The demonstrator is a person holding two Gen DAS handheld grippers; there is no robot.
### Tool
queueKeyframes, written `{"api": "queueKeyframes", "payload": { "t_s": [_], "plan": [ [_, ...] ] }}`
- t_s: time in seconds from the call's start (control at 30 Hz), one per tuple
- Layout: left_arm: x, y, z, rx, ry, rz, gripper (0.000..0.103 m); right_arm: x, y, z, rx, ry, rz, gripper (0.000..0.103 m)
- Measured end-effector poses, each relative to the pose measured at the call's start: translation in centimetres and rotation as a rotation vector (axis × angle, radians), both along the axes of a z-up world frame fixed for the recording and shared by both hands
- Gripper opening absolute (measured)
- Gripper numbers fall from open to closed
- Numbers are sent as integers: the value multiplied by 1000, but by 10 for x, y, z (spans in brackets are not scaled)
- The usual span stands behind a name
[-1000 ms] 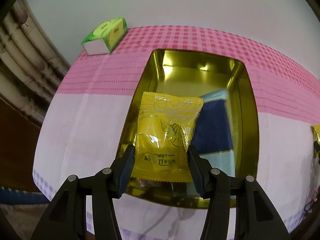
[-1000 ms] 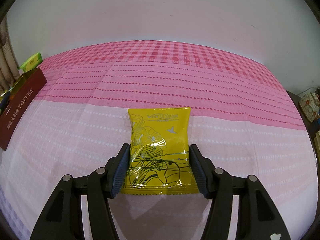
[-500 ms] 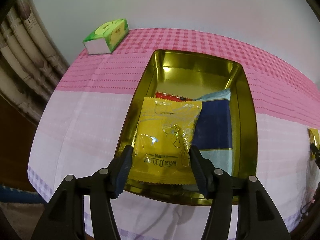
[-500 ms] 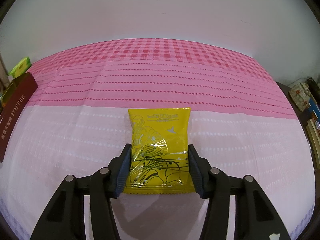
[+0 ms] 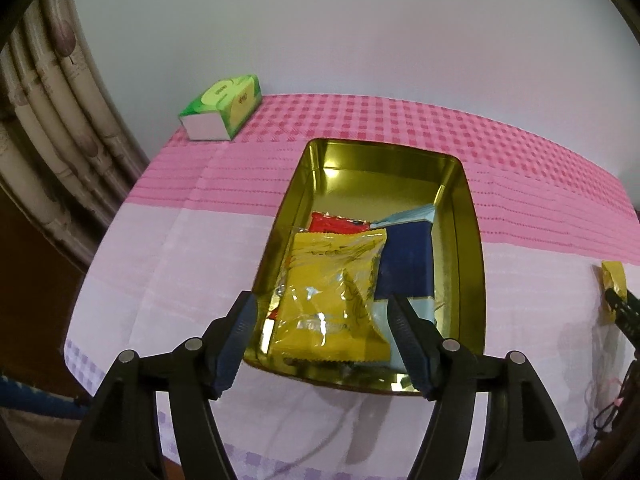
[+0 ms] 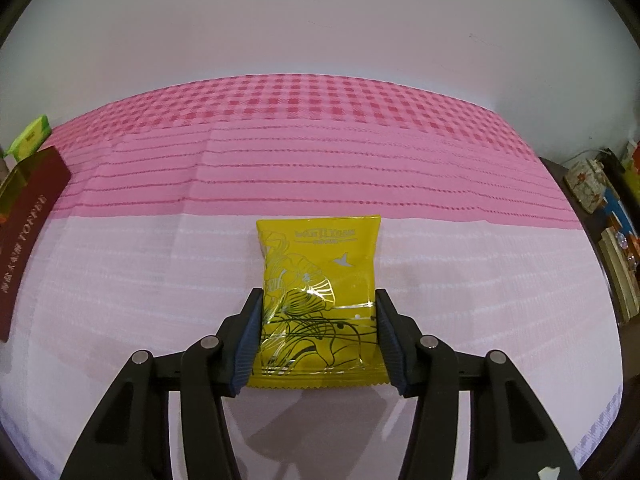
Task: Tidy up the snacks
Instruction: 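Carry the yellow packet into the tin and open the left gripper, then lower the yellow packet into the tin and open the right gripper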
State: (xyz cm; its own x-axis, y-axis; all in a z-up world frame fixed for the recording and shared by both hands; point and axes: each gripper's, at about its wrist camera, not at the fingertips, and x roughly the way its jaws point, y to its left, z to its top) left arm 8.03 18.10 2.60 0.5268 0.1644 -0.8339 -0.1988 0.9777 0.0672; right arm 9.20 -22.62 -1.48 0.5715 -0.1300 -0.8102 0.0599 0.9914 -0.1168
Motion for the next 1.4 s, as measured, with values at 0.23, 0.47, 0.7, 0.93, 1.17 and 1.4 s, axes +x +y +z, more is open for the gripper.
{"api": "queueKeyframes", "payload": {
  "t_s": [0.23,0.47,0.7,0.93,1.17,1.4],
  "plan": [
    [-25,9,7,40,-34,19,69,-1,40,16,11,-13,58,49],
    [-41,24,7,72,-49,57,74,-4,90,36,47,-35,119,49],
    [-48,38,2,69,-39,82,75,-8,137,63,96,-54,181,49],
    [-50,45,1,55,-29,97,76,-10,191,78,127,-53,256,49],
    [-49,54,-1,31,-20,116,78,-10,246,75,148,-28,323,49],
    [-49,62,-2,7,-15,141,79,-1,281,61,203,16,316,49]
  ]
}}
